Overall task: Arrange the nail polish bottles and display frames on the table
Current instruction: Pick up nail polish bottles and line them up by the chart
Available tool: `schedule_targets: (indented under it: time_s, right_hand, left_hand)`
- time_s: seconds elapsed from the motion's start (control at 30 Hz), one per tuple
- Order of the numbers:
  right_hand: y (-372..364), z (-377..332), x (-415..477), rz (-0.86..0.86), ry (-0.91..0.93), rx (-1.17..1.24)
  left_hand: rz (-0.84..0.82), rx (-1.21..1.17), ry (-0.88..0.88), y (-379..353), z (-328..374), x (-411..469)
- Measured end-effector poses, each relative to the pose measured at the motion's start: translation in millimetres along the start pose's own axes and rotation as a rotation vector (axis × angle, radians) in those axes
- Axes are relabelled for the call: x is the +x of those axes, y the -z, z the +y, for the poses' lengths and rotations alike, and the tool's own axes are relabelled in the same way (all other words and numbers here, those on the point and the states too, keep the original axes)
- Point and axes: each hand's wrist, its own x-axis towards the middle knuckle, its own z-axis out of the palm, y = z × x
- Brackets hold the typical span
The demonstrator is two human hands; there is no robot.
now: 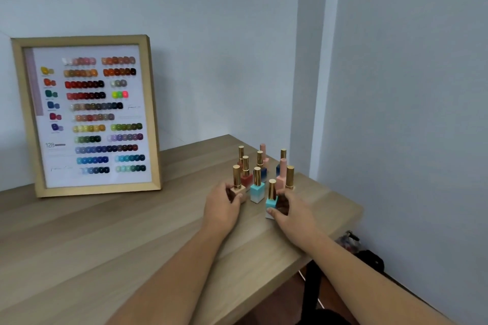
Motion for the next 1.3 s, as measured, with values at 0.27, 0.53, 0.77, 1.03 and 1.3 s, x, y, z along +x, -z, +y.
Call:
schedule_targets:
  time_s: [0.27,0.53,0.77,1.03,1.3]
  right_hand:
    - [-0.7,-1.6,1.5,0.005,0.006,0.026]
    - [6.0,-10.9,-12.7,0.274,0.163,0.059]
    - [-1.0,-72.2,-10.4,0.356,0.432,0.101]
    - [-53.4,-129.0,18.5,0.165,0.504,0.185]
    - [-102.4,-178.7,100.5,0.003,0.413,0.311]
  left_hand:
    - [-0.02,0.032,0.012,-2.2,1.9,1.2]
    - [0.04,-0.02,0.018,9.6,-0.5,-5.4]
    - [0.149,0.005,-0.014,54.8,-7.3,2.5]
    - [0.3,0.04,-0.033,140.4,-35.1,14.6]
    - [0.433,0.133,0.058,232.2,-85.5,58.3]
